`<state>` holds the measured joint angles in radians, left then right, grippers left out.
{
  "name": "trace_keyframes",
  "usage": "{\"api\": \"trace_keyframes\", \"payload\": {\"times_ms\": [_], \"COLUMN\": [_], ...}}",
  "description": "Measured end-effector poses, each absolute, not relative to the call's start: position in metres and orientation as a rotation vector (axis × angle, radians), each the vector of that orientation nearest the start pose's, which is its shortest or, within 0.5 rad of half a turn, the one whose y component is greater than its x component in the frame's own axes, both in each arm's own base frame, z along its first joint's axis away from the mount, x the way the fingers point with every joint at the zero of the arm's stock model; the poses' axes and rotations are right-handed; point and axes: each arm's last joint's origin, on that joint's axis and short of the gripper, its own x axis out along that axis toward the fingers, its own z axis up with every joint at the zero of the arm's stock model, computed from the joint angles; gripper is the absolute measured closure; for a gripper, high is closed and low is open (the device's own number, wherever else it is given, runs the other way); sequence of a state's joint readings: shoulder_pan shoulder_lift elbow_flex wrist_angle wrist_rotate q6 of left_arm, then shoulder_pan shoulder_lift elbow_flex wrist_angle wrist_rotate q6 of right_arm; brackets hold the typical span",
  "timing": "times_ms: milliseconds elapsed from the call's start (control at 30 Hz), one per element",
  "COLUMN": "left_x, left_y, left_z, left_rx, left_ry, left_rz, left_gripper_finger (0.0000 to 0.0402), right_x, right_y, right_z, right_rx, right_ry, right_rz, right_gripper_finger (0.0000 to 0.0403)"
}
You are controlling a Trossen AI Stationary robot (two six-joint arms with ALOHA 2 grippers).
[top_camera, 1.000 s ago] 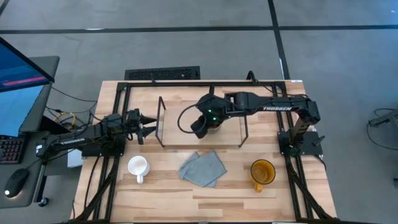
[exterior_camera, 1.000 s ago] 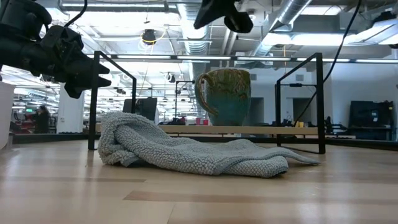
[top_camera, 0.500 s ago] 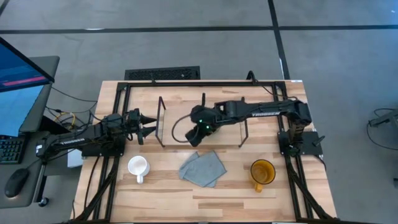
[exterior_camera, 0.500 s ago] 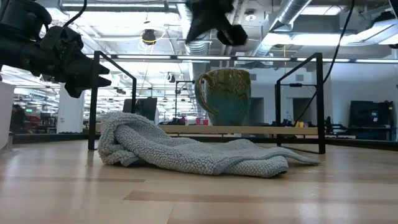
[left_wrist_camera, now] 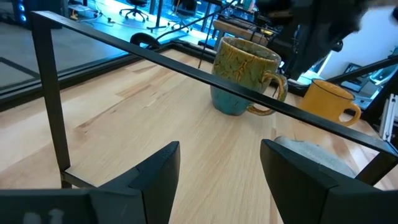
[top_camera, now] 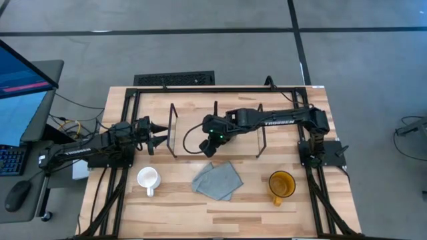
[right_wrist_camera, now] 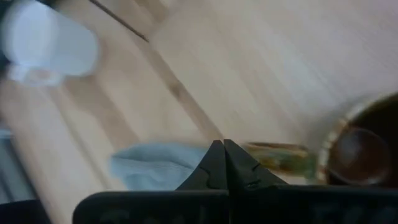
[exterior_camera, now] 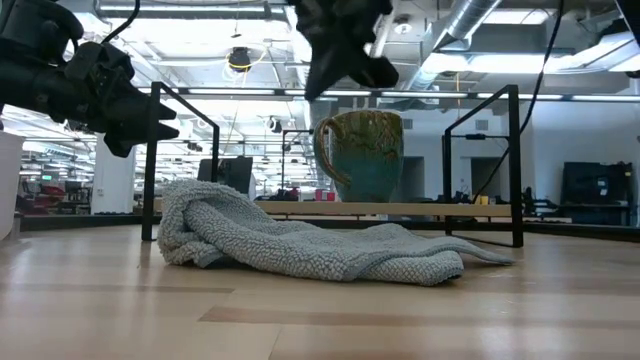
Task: Stack small to large cups/mugs on shelf
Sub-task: Put the brown mug on the shelf
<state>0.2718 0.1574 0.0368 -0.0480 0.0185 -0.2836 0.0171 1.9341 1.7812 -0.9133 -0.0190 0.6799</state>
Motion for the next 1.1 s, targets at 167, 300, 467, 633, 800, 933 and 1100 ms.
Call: {"api": "trace_keyframes", "payload": {"times_ms": [167, 300, 467, 633, 800, 933, 1100], "left_x": [0.102, 0.102, 0.102, 0.102, 0.102, 0.102, 0.102], "left_y": [0.028, 0.028, 0.028, 0.028, 0.028, 0.028, 0.028], "left_z": [0.158, 0.158, 0.158, 0.158, 0.158, 0.158, 0.158], "left_rx": [-0.307, -0.307, -0.307, -0.307, -0.307, -0.308, -0.308], "left_ry": [0.136, 0.141, 0.144, 0.144, 0.143, 0.143, 0.143], "left_rz": [0.277, 0.279, 0.280, 0.281, 0.280, 0.280, 0.280], "left_gripper_finger": [0.0187, 0.0187, 0.0187, 0.0187, 0.0187, 0.0187, 0.0187], "right_x": [0.413, 0.412, 0.405, 0.398, 0.396, 0.399, 0.401], "right_y": [0.002, 0.002, 0.002, 0.002, 0.001, 0.000, -0.002], "right_z": [0.280, 0.279, 0.278, 0.274, 0.277, 0.294, 0.315], "right_rx": [0.607, 0.589, 0.572, 0.557, 0.541, 0.536, 0.487], "right_ry": [1.069, 1.080, 1.146, 1.225, 1.221, 1.165, 1.087], "right_rz": [-0.351, -0.353, -0.383, -0.415, -0.436, -0.428, -0.454], "right_gripper_finger": [0.0402, 0.0403, 0.0403, 0.0403, 0.0403, 0.0402, 0.0402]}}
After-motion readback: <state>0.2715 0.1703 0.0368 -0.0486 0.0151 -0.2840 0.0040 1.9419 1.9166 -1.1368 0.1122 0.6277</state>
